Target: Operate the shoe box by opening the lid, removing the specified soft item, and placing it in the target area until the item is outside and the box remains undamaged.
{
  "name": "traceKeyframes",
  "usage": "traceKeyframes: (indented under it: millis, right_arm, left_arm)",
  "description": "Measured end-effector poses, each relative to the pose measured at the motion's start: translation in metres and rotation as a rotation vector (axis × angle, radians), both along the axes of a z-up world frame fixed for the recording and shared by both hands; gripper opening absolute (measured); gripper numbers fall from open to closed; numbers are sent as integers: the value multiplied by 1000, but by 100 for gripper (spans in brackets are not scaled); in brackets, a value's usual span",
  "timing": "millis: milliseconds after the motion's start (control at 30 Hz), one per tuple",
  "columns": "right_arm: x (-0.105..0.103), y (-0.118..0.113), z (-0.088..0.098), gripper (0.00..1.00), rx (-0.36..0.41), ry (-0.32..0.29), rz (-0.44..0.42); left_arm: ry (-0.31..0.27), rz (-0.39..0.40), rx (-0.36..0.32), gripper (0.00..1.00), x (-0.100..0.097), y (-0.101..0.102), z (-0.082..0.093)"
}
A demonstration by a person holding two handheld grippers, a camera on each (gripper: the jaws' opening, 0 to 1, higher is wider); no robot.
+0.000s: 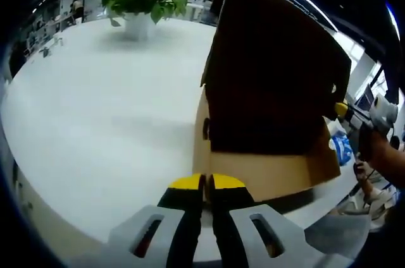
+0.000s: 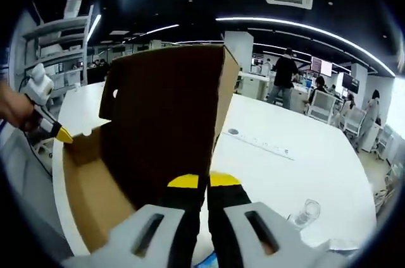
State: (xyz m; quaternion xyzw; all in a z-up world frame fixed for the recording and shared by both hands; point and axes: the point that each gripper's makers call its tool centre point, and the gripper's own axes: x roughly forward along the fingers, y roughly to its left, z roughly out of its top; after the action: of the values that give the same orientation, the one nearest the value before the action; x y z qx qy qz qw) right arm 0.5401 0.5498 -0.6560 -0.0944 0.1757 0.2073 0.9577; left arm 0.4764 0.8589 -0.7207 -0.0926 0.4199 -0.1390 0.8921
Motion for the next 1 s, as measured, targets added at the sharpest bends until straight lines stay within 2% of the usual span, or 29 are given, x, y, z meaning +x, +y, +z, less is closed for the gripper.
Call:
traceKeyframes:
  millis: [67,233,400,467,1000]
  right_arm:
    - [-4,1,-2,0,-48,-7,17]
    - [-14,2,-9,0,-103,3,29]
    - [-21,1,-13,0,-119,13,22]
    - [-21,0,-13,0,-103,19,8]
    - [-34,0,-22,0,-243,-11,35]
  left_arm:
    - [-1,1,-3,0,0,0,0]
    - [-3,-1,0,0,0,-1,0]
    - [-4,-1,-1,1,0,-1,0]
    - [-4,-2,-2,1,0,-1,0]
    - [-4,-2,-14,1,-1,0,-1]
